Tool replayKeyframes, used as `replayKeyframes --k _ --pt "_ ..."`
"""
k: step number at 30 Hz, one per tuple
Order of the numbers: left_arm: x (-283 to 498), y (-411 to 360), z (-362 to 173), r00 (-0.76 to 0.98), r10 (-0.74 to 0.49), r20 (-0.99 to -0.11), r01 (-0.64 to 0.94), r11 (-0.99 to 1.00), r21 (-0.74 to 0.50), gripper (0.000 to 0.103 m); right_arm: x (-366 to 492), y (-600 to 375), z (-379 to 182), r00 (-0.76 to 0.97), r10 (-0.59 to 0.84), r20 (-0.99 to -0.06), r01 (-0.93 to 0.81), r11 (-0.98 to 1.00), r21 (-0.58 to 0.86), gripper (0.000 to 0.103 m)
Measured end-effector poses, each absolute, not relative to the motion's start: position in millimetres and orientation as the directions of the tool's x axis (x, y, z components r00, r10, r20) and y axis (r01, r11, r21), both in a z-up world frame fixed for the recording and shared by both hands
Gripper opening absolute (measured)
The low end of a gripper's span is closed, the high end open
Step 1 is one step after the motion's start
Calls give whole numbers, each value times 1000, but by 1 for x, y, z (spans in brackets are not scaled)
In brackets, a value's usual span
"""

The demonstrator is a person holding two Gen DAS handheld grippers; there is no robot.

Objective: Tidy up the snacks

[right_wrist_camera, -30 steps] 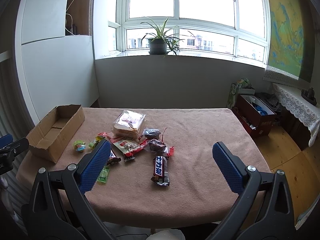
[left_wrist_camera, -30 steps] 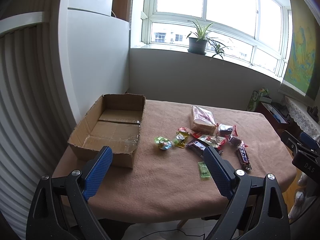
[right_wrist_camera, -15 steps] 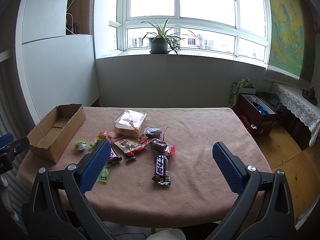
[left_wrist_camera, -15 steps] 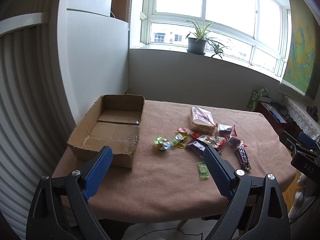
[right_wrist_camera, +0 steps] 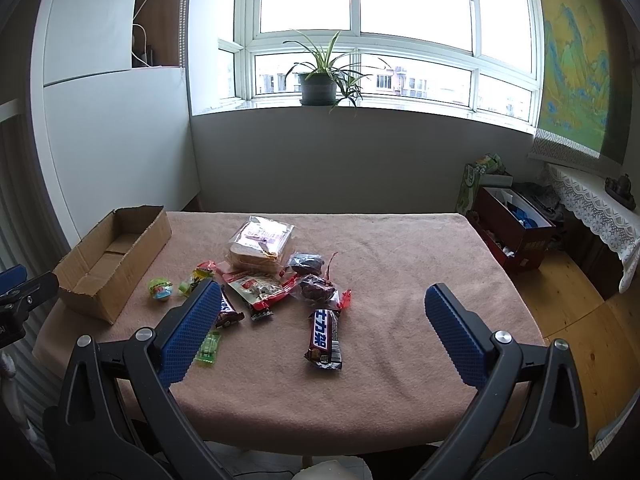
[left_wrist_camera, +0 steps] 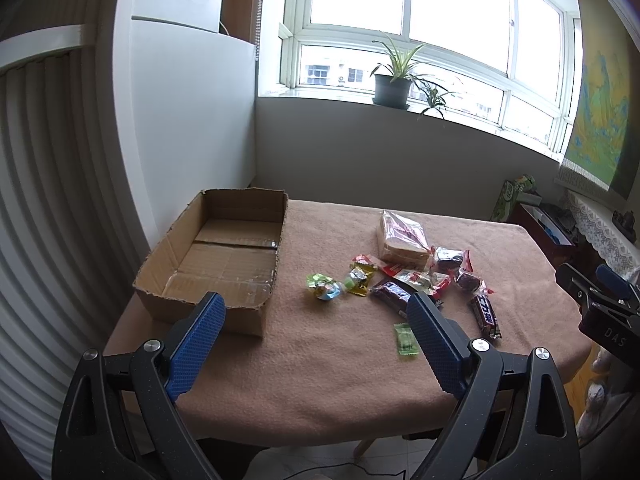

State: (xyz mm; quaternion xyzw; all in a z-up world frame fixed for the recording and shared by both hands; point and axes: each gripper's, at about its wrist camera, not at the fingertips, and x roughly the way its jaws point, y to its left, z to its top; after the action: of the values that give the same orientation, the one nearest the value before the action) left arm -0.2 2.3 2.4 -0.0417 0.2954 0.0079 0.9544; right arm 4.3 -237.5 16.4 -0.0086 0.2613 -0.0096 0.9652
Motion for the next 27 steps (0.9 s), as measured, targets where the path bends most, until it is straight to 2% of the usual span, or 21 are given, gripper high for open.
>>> replayKeyframes --k 17,27 --pt "4 0 -7 814 -18 -581 -33 997 -76 93 9 -242 3 849 -27 -528 20 1000 -19 103" --pt "8 -2 -24 785 -47 -617 -11 996 -89 91 9 -280 -23 813 -17 -582 36 999 21 103"
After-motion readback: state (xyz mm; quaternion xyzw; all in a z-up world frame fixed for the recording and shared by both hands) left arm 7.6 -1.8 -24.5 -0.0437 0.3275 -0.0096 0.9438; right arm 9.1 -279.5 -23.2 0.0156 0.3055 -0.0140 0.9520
